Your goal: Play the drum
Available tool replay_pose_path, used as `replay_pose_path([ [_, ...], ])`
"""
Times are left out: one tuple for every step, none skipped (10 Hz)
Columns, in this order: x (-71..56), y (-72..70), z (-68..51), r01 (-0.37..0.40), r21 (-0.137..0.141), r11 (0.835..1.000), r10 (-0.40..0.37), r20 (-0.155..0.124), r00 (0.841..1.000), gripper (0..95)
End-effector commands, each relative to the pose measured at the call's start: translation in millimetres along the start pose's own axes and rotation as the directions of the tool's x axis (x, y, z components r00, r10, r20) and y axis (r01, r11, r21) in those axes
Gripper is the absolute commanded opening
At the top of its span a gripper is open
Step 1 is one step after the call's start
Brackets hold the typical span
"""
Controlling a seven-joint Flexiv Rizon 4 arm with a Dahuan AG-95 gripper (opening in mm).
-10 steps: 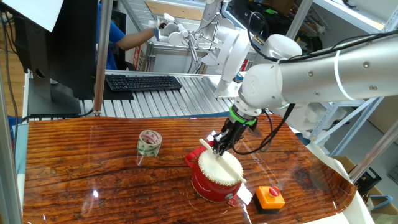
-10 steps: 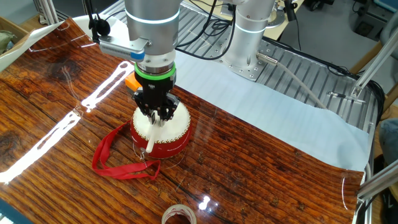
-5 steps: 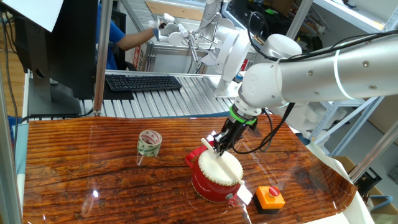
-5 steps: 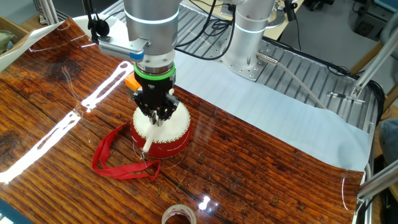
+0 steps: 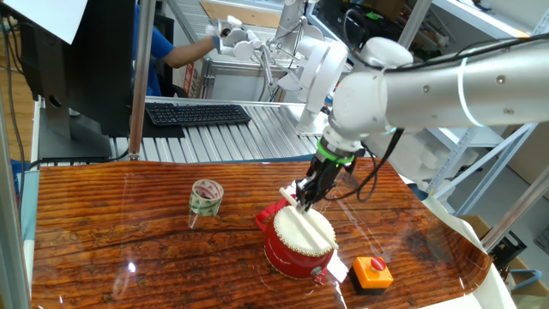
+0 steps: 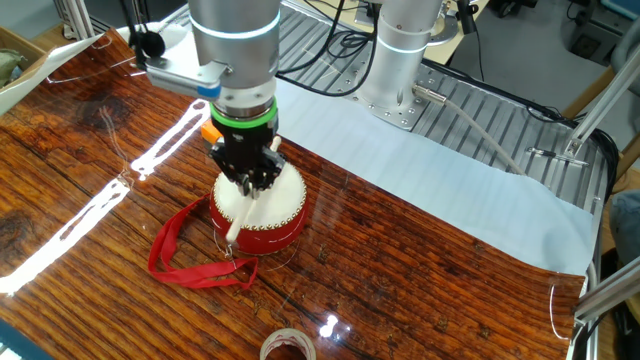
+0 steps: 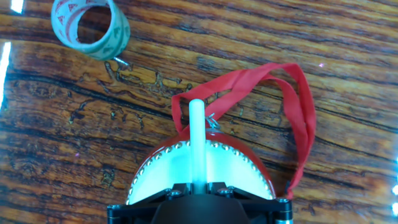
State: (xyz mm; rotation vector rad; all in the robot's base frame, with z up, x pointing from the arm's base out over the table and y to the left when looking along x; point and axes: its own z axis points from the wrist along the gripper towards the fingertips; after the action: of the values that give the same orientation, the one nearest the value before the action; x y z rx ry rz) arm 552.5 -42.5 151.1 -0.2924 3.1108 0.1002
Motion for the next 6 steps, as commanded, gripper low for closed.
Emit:
replay_pose_path([
  [-12.3, -5.5, -21.5, -0.05, -0.005, 0.999, 0.05, -0.009, 0.999, 0.0],
  [-18.1, -8.1, -30.4, -0.073, -0.002, 0.997, 0.073, 0.006, 0.997, 0.0],
  [-26.0, -11.9, -41.4, -0.09, 0.001, 0.996, 0.09, 0.03, 0.995, 0.0],
  [-31.8, -14.8, -48.1, -0.104, 0.002, 0.995, 0.103, 0.051, 0.993, 0.0],
  [-38.6, -18.6, -55.7, -0.127, 0.003, 0.992, 0.126, 0.08, 0.989, 0.0],
  [-43.3, -20.7, -61.7, -0.153, -0.001, 0.988, 0.152, 0.124, 0.981, 0.0],
])
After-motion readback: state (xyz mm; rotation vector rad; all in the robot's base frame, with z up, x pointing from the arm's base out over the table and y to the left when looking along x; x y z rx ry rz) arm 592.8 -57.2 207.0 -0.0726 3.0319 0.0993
